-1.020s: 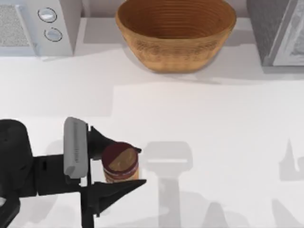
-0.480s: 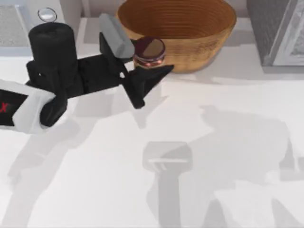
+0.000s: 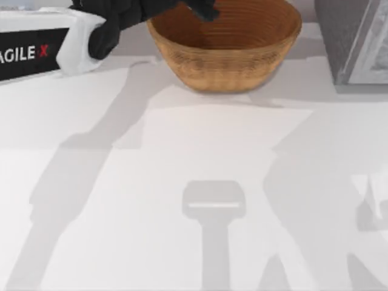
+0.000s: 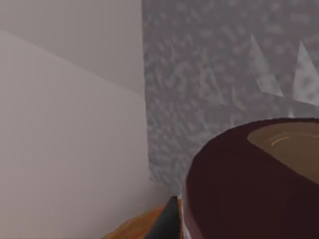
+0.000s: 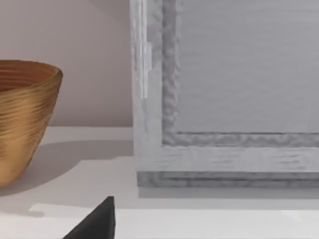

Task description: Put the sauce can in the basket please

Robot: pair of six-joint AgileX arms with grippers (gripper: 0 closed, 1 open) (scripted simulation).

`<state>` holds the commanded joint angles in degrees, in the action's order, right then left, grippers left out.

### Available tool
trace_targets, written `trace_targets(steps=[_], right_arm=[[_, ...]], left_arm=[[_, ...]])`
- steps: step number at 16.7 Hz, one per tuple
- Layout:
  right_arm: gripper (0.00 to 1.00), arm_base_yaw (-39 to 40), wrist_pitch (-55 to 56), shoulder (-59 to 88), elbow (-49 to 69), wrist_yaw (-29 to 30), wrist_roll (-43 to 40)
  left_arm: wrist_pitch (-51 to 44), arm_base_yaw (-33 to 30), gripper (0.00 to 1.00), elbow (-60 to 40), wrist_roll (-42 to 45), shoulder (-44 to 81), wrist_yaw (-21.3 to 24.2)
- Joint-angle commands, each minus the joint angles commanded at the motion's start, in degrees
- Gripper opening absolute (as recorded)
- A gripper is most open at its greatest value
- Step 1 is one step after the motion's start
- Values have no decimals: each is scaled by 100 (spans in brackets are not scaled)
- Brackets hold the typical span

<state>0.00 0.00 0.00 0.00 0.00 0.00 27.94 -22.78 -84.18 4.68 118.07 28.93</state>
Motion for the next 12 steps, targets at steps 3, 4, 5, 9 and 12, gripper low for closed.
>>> trace_targets(steps=[3, 4, 5, 9, 12], right_arm=[[100, 0, 0, 0, 0, 0, 0], [100, 0, 0, 0, 0, 0, 0], [100, 0, 0, 0, 0, 0, 0], [100, 0, 0, 0, 0, 0, 0], [100, 0, 0, 0, 0, 0, 0]], left_arm=[[-355, 20, 0, -521, -101, 157, -335], [-397, 23, 0, -578, -114, 174, -374], [-397, 23, 0, -578, -115, 174, -374], [-385, 18, 0, -577, -99, 158, -367], [-434, -55, 0, -972, -107, 524, -419]])
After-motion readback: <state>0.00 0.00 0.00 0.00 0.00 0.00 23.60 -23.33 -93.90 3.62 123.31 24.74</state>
